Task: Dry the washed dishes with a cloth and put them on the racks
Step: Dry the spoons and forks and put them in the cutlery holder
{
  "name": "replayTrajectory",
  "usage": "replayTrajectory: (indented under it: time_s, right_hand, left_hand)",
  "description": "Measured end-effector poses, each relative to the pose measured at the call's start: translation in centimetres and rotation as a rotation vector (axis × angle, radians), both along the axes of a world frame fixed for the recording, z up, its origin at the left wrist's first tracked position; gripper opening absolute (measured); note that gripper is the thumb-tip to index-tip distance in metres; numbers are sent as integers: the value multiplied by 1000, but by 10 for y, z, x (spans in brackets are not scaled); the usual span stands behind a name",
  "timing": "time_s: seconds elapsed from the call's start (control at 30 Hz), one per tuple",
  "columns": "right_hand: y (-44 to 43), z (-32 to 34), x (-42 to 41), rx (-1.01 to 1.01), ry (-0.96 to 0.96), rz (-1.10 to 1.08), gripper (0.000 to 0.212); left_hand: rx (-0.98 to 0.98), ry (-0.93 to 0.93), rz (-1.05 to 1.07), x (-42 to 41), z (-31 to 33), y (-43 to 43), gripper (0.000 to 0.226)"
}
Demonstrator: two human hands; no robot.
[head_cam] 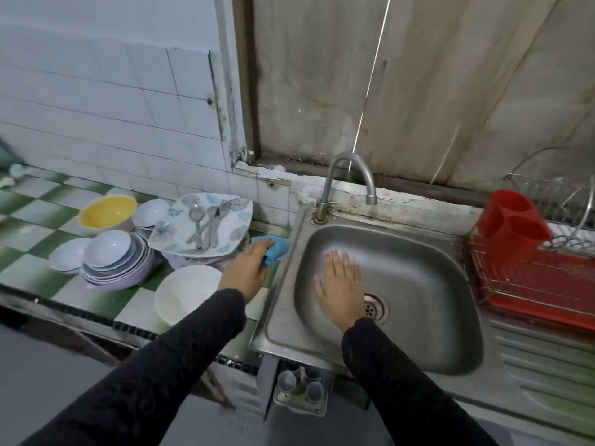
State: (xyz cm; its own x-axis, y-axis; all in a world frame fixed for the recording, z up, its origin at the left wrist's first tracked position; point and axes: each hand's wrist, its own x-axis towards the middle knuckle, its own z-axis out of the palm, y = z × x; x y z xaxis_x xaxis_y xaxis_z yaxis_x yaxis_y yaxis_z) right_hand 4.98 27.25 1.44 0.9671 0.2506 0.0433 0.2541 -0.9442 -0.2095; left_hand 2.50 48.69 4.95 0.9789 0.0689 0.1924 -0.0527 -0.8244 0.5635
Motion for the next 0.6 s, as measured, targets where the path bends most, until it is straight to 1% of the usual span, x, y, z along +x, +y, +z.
replayTrajectory:
  time_s: [0.1, 0.17, 0.23, 0.3, 0.4, 0.47, 0.53, 0.6]
  right_hand:
    - [37, 4, -1, 61, 24, -20, 63]
    - [57, 4, -2, 89, 10, -43, 63]
    - [72, 2, -2, 86, 13, -46, 62]
    - [87, 1, 0, 93, 32, -49, 60]
    - [104, -2, 10, 110, 41, -47, 58]
    - [115, -6, 20, 92, 29, -26, 58]
    - [125, -8, 32, 80, 14, 7, 53]
    - [138, -8, 47, 74, 20, 38, 50]
  left_hand:
    - [11, 57, 24, 0, 4, 42, 52]
    - [20, 60, 29, 0, 4, 64, 51]
    - [-25, 49, 56, 1, 3, 83, 49]
    - [-125, 52, 123, 3, 0, 100, 43]
    - [-352, 53, 243, 11, -3, 119, 34]
    - [-414, 58, 294, 19, -5, 130, 30]
    - [-483, 63, 355, 26, -6, 138, 29]
    - [-509, 60, 409, 35, -7, 149, 28]
